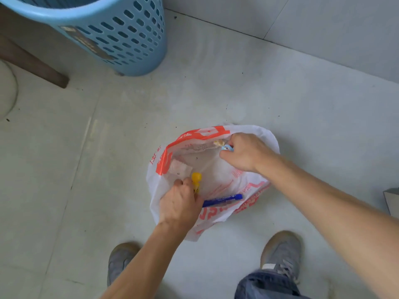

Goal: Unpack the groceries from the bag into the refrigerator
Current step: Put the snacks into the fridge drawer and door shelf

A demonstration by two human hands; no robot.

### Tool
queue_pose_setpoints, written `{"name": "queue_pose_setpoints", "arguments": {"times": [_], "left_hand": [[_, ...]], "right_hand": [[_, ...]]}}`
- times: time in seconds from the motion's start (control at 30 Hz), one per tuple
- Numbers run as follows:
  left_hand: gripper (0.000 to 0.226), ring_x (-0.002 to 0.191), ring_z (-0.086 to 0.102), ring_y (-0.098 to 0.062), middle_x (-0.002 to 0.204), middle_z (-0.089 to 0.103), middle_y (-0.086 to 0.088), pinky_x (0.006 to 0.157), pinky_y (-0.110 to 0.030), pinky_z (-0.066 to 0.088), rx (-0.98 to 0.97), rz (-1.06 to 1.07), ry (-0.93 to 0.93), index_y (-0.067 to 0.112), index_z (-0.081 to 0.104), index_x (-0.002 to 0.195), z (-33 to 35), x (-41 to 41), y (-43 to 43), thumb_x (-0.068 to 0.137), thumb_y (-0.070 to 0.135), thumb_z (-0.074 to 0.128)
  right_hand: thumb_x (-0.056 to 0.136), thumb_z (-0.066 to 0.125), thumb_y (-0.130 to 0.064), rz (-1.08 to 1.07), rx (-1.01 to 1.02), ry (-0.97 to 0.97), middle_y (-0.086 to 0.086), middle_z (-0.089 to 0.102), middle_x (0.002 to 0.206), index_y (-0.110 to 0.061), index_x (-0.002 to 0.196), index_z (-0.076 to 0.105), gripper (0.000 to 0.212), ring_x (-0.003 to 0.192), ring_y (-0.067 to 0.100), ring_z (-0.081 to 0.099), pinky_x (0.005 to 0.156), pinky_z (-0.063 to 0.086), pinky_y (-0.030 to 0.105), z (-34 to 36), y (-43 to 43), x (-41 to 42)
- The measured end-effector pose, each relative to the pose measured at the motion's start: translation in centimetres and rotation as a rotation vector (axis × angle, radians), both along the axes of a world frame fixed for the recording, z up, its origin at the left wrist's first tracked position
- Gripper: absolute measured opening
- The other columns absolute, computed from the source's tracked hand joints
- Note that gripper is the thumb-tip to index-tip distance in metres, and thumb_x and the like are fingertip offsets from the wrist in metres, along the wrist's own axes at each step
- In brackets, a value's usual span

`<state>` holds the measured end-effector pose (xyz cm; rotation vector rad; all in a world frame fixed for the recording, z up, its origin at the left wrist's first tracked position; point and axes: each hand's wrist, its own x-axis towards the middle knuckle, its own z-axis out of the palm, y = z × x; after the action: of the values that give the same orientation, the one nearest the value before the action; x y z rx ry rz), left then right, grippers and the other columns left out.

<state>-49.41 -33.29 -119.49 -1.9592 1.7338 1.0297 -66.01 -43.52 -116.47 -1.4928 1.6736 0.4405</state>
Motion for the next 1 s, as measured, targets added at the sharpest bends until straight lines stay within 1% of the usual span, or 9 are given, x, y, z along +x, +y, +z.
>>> {"name": "queue_pose_setpoints", "arguments": {"times": [0.1, 0.2, 0.3, 0.37, 0.47, 0.7, 0.8, 0.9, 1.0], "left_hand": [[0.029, 0.081, 0.061, -0.028, 0.100, 0.060, -0.005, 0.069, -0.040, 0.055, -0.053, 0.058, 0.051, 0.015, 0.057, 0.113, 0.9, 0.6, -2.2, 0.093, 0.033, 0.046], [0.031, 0.080, 0.060, -0.029, 0.099, 0.060, -0.007, 0.072, -0.043, 0.054, -0.072, 0.063, 0.064, 0.013, 0.060, 0.112, 1.3, 1.1, -3.7, 0.093, 0.033, 0.046], [0.030, 0.080, 0.058, -0.030, 0.096, 0.059, -0.008, 0.071, -0.042, 0.051, -0.100, 0.080, 0.105, 0.010, 0.062, 0.104, 1.5, 1.3, -4.3, 0.092, 0.033, 0.046], [0.029, 0.079, 0.057, -0.029, 0.096, 0.059, -0.009, 0.071, -0.041, 0.051, -0.104, 0.075, 0.114, 0.010, 0.062, 0.103, 2.0, 1.4, -4.2, 0.092, 0.033, 0.047], [0.030, 0.087, 0.060, -0.032, 0.101, 0.061, -0.011, 0.072, -0.039, 0.049, -0.044, -0.015, 0.071, 0.012, 0.061, 0.109, 3.2, 1.9, -3.2, 0.095, 0.034, 0.045], [0.029, 0.087, 0.062, -0.030, 0.100, 0.057, -0.003, 0.070, -0.037, 0.050, -0.023, -0.136, 0.197, 0.027, 0.055, 0.123, 9.6, 2.8, 0.6, 0.098, 0.038, 0.046], [0.026, 0.080, 0.062, -0.023, 0.091, 0.058, 0.001, 0.069, -0.039, 0.053, -0.118, 0.064, 0.322, 0.032, 0.059, 0.120, 14.0, 2.8, 0.1, 0.096, 0.037, 0.054], [0.025, 0.077, 0.063, -0.013, 0.086, 0.061, 0.002, 0.074, -0.031, 0.053, -0.077, 0.225, 0.411, 0.036, 0.065, 0.116, 19.0, 3.0, -1.1, 0.091, 0.033, 0.063], [0.017, 0.069, 0.067, -0.006, 0.084, 0.068, 0.000, 0.067, -0.018, 0.052, 0.019, 0.358, 0.515, 0.043, 0.065, 0.100, 26.1, 3.1, -2.8, 0.090, 0.030, 0.065]], "right_hand": [[0.089, 0.057, -0.026, 0.020, -0.006, 0.039, 0.002, 0.051, 0.072, -0.027, 0.056, 0.037, 0.038, 0.084, 0.029, 0.054, 0.066, 0.033, 0.026, 1.8, -2.4, -1.3], [0.090, 0.058, -0.023, -0.036, 0.001, 0.022, 0.005, 0.060, 0.091, -0.033, 0.063, 0.045, 0.032, 0.090, 0.027, 0.056, 0.072, 0.036, 0.026, 2.8, -3.6, -2.1], [0.092, 0.057, -0.022, -0.094, 0.032, 0.012, -0.001, 0.059, 0.083, -0.031, 0.069, 0.049, 0.026, 0.093, 0.028, 0.056, 0.073, 0.037, 0.027, 3.0, -3.4, -2.6], [0.092, 0.058, -0.023, -0.094, 0.034, 0.031, 0.006, 0.062, 0.091, -0.019, 0.087, 0.059, 0.007, 0.098, 0.032, 0.058, 0.075, 0.043, 0.030, 3.2, -2.8, -2.8], [0.089, 0.062, -0.025, -0.091, 0.059, 0.058, 0.014, 0.066, 0.107, -0.008, 0.109, 0.063, 0.026, 0.100, 0.033, 0.061, 0.081, 0.048, 0.034, 4.0, -1.0, -2.9], [0.085, 0.059, -0.024, -0.032, 0.199, -0.014, 0.002, 0.065, 0.098, -0.023, 0.100, 0.053, 0.016, 0.087, 0.024, 0.062, 0.073, 0.053, 0.038, 9.1, 5.9, -1.7], [0.084, 0.059, -0.024, -0.243, 0.133, -0.139, 0.000, 0.068, 0.090, -0.026, 0.094, 0.053, 0.012, 0.080, 0.021, 0.061, 0.065, 0.048, 0.034, 13.2, 7.6, -0.9], [0.088, 0.060, -0.026, -0.515, 0.082, -0.267, -0.003, 0.070, 0.087, -0.026, 0.097, 0.055, 0.010, 0.072, 0.015, 0.058, 0.060, 0.043, 0.027, 18.5, 8.2, -0.1], [0.089, 0.065, -0.030, -0.774, 0.045, -0.397, -0.007, 0.073, 0.091, -0.030, 0.102, 0.058, 0.015, 0.078, 0.012, 0.066, 0.072, 0.053, 0.032, 25.3, 8.3, 0.8]]}}
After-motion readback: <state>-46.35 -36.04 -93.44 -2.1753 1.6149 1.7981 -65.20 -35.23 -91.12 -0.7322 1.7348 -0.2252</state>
